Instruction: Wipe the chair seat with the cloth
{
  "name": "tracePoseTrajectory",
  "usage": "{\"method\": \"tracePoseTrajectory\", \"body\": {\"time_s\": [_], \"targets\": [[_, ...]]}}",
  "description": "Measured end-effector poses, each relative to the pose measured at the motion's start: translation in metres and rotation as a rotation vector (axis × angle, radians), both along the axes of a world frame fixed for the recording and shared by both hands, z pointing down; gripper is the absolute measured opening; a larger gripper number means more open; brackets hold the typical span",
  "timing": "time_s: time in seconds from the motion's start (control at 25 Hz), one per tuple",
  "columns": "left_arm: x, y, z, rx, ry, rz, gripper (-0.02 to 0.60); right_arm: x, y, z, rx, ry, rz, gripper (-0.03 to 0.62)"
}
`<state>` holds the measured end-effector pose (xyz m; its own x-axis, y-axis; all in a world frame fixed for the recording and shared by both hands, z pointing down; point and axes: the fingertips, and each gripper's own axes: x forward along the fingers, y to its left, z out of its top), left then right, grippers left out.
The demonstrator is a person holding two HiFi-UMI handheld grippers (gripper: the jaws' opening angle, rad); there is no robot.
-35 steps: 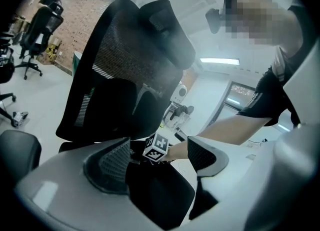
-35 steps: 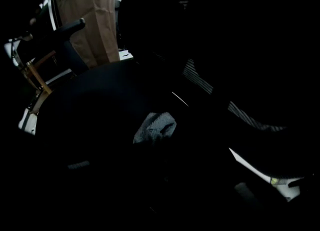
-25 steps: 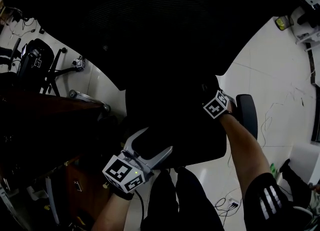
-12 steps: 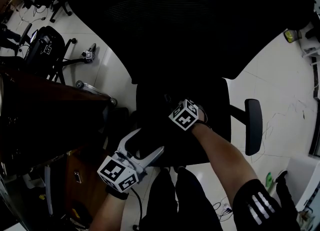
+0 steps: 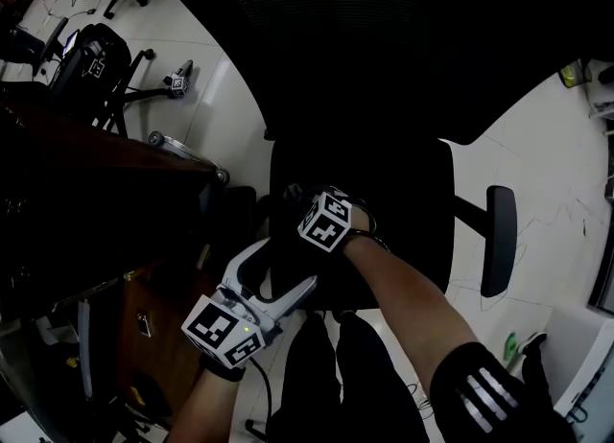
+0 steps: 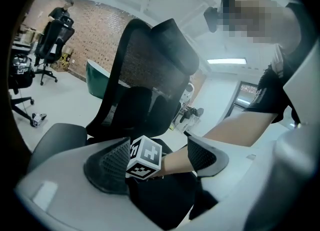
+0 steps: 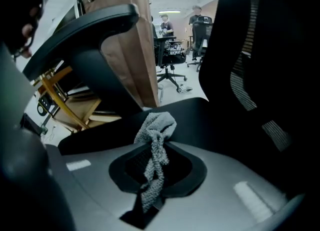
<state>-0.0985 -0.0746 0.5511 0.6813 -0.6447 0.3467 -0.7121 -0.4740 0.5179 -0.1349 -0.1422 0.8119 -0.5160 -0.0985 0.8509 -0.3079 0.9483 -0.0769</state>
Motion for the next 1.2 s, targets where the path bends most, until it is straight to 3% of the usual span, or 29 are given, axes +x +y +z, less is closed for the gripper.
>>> {"method": "tracePoseTrajectory", "body": {"time_s": [0.16, 0.44, 0.64, 0.76, 0.96, 1.2], "targets": [[0.016, 0.003, 0.003, -0.02, 0.011, 0.027, 0.382, 0.05, -0.001, 0.012, 0.019, 0.09, 0.007, 0.046], [0.055, 0.014, 0.015, -0.048, 0.04, 0.089, 0.382, 0.182, -0.008, 0.024, 0.011, 0.23, 0.123, 0.046], [0.083, 0.019, 0.011, -0.058, 0.052, 0.143, 0.382, 0.266, -0.007, 0.016, 0.002, 0.248, 0.275, 0.046], [0.091, 0.021, 0.012, -0.054, 0.057, 0.161, 0.382, 0.291, -0.01, 0.011, 0.011, 0.26, 0.323, 0.046], [0.083, 0.023, 0.009, -0.054, 0.05, 0.146, 0.382, 0.278, -0.012, 0.002, -0.011, 0.218, 0.357, 0.046], [0.047, 0.032, 0.005, -0.055, 0.032, 0.081, 0.382, 0.143, 0.014, -0.03, -0.032, 0.019, 0.205, 0.046]]}}
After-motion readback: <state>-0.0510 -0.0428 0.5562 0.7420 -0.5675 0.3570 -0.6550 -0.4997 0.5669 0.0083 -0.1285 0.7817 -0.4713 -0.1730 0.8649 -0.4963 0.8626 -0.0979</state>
